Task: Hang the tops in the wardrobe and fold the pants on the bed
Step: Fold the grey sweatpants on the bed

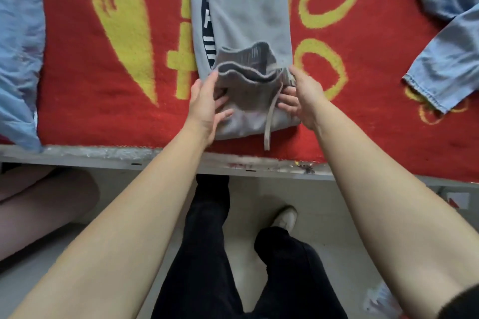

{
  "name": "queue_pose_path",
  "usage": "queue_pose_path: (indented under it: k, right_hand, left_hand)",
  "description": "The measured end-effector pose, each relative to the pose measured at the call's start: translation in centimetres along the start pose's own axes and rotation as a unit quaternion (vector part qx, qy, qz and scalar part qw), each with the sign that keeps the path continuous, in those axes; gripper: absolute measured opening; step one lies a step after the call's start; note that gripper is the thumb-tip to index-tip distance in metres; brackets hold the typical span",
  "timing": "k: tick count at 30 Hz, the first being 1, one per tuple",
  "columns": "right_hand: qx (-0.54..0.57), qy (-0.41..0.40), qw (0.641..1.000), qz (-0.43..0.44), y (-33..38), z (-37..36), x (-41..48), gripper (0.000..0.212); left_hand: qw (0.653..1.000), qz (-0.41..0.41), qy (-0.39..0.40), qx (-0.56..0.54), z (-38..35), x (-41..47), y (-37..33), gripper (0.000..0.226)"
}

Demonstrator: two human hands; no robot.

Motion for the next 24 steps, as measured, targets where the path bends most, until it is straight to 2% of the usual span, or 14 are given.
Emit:
queue_pose_path:
  k: [2, 4, 6, 8, 10, 12, 14, 15, 18, 21, 24]
  right_hand:
    - [-0.052, -0.045, 0.996, 0.049, 0.7, -1.1, 1.6, 0.043]
    - [-0.195, -0.084, 0.966, 0.150, 0.5, -0.9, 2.0, 0.058]
    - [-0.296, -0.069, 0.920, 0.247, -0.7, -1.6, 1.8, 0.067]
    - [-0.336, -0.035, 0.884, 0.324, -1.9, -1.5, 1.1, 0.079]
    - [-0.394, -0.010, 0.836, 0.381, -3.2, -0.9, 0.9, 0.089]
    - [-0.475, 0.014, 0.775, 0.416, -4.4, -0.6, 0.7, 0.097]
    - [-0.543, 0.037, 0.723, 0.426, -5.3, -0.8, 0.7, 0.103]
    - [-0.564, 0.043, 0.708, 0.423, -5.6, -0.9, 1.0, 0.105]
    - [-0.591, 0.027, 0.687, 0.423, -5.5, -1.4, 1.6, 0.110]
    - [-0.588, -0.008, 0.675, 0.446, -5.3, -1.7, 1.5, 0.098]
    - [-0.590, -0.022, 0.655, 0.472, -4.2, -1.8, 0.6, 0.088]
  left_hand:
    - [0.990, -0.071, -0.027, 0.117, 0.1, 1.4, -0.5, 0.076]
    - [0.944, -0.191, -0.017, 0.269, 0.1, 1.7, -0.3, 0.079]
    - [0.851, -0.279, 0.045, 0.442, -0.3, 1.6, 0.6, 0.084]
    - [0.725, -0.344, 0.102, 0.588, -0.2, 1.3, 2.1, 0.090]
    - [0.597, -0.391, 0.123, 0.689, 0.0, 1.5, 3.3, 0.098]
    - [0.519, -0.399, 0.115, 0.747, 0.3, 2.4, 4.1, 0.107]
    - [0.481, -0.406, 0.099, 0.771, 0.3, 3.3, 4.4, 0.109]
    - [0.469, -0.408, 0.091, 0.778, 0.3, 3.6, 4.5, 0.108]
    - [0.449, -0.405, 0.081, 0.792, -0.1, 3.8, 4.2, 0.105]
    - [0.447, -0.395, 0.081, 0.799, -0.5, 3.4, 3.9, 0.102]
    - [0.469, -0.382, 0.085, 0.792, -0.8, 2.8, 3.1, 0.097]
Point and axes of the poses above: each hand's wrist, its own x-axis towards the middle knuckle, its own z-axis out of the back of the hand, y = z × x, the point moved 4 cm from there along x, towards the middle knuckle, and after that the axes turned 11 degrees about -y, right-handed, at the moved point
